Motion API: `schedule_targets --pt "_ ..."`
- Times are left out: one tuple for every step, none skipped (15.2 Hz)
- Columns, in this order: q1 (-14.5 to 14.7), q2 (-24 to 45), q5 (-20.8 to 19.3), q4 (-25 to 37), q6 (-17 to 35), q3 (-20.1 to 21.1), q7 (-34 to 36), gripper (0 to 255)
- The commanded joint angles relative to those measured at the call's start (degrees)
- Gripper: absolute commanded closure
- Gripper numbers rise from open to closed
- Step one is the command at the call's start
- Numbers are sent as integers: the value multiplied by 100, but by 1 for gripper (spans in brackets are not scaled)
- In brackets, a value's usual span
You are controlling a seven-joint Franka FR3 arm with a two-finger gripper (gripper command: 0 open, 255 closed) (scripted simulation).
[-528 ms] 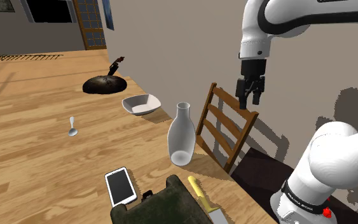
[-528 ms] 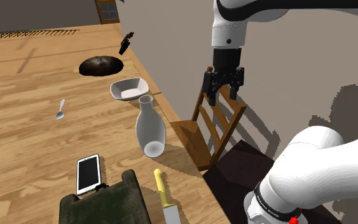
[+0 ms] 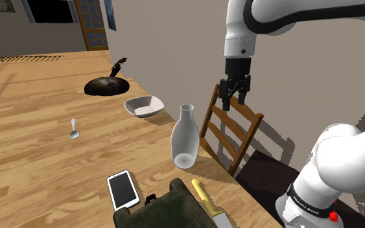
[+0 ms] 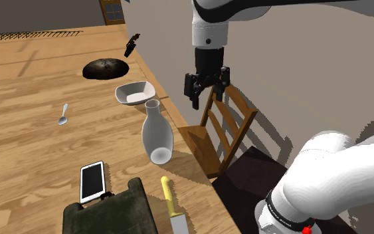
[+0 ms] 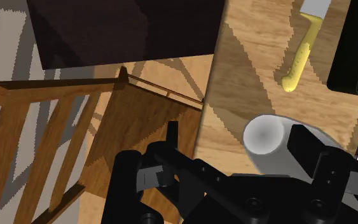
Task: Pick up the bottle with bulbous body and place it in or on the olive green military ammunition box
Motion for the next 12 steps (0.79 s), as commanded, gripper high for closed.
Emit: schedule_targets --pt "78 284 30 232 204 218 164 0" --pt "113 421 32 355 288 326 251 0" --pt "145 561 27 484 369 433 339 0" --pt "175 704 14 618 446 541 428 0" --pt "202 850 -7 758 519 647 520 0" --pt "228 999 -37 902 588 753 614 0" --pt "254 1151 -75 1053 653 857 711 0" --pt "277 1307 -121 1208 712 963 809 0" --pt "300 1465 -177 1369 767 1067 911 0" --pt "321 1627 -241 1536 816 1171 1015 0" --pt "343 1793 -315 1709 859 1274 1122 0" --pt "362 1940 -386 1864 892 1364 1216 0"
